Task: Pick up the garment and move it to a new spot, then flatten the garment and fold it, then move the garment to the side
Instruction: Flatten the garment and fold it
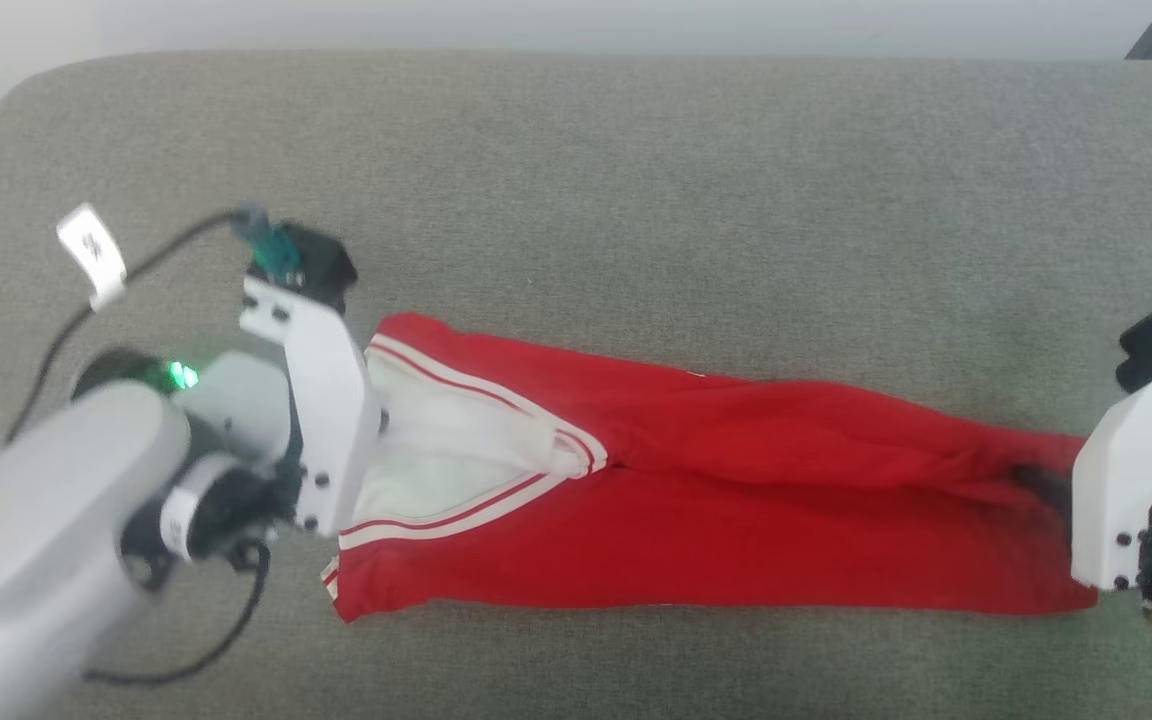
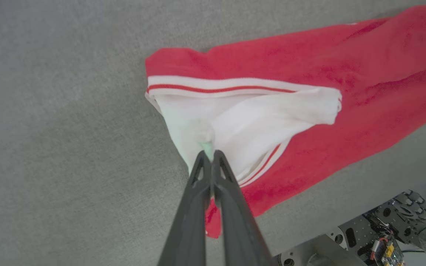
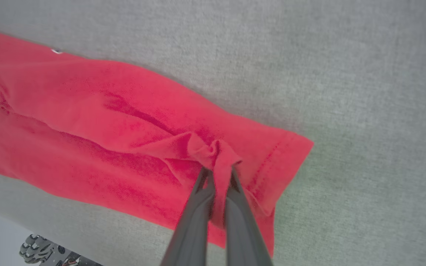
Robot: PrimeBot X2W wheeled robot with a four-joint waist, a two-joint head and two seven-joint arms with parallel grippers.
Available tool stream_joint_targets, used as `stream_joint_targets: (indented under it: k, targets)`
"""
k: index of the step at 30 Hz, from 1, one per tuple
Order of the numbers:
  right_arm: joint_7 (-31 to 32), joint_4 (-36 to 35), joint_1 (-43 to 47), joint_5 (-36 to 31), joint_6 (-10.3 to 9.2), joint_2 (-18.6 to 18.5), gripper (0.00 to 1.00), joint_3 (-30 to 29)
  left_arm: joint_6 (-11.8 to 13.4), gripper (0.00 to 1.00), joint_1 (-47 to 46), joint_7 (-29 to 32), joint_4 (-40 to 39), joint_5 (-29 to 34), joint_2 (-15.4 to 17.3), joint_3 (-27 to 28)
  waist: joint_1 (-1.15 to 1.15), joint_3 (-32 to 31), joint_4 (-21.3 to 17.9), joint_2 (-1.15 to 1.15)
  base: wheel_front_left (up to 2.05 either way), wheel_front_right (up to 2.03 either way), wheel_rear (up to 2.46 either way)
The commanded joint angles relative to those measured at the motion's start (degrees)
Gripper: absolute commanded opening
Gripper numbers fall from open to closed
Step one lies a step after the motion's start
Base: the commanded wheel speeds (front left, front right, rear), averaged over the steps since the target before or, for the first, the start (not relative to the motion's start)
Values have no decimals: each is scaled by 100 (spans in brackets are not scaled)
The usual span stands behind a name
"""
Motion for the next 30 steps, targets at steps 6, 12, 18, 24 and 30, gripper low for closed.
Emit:
stream_joint_targets:
  k: [6,12,18,24,30]
  targets:
    - [-336,628,-82,-131,-3,129,0,84,-86,11,598,-410,334,-198,-150,-34,0,-43,-113,0,0,0,0]
    - [-654,989,-277,-144,-3,149,100,265,-305,100,658,-736,661,-172,-225,41,0,-144,-136,0,0,0,0]
    - [-870,1098,-283,-27,-3,117,100,253,-432,100,785,-1361,610,-98,-130,284,0,-337,-78,0,0,0,0]
    - [-1011,1022,-201,-81,-2,90,100,-39,-567,100,1152,-2436,333,101,58,553,0,-456,-29,0,0,0,0]
    - [-944,1136,-141,-201,-2,41,100,-404,-527,100,1714,-3627,186,257,170,858,0,-492,43,0,0,0,0]
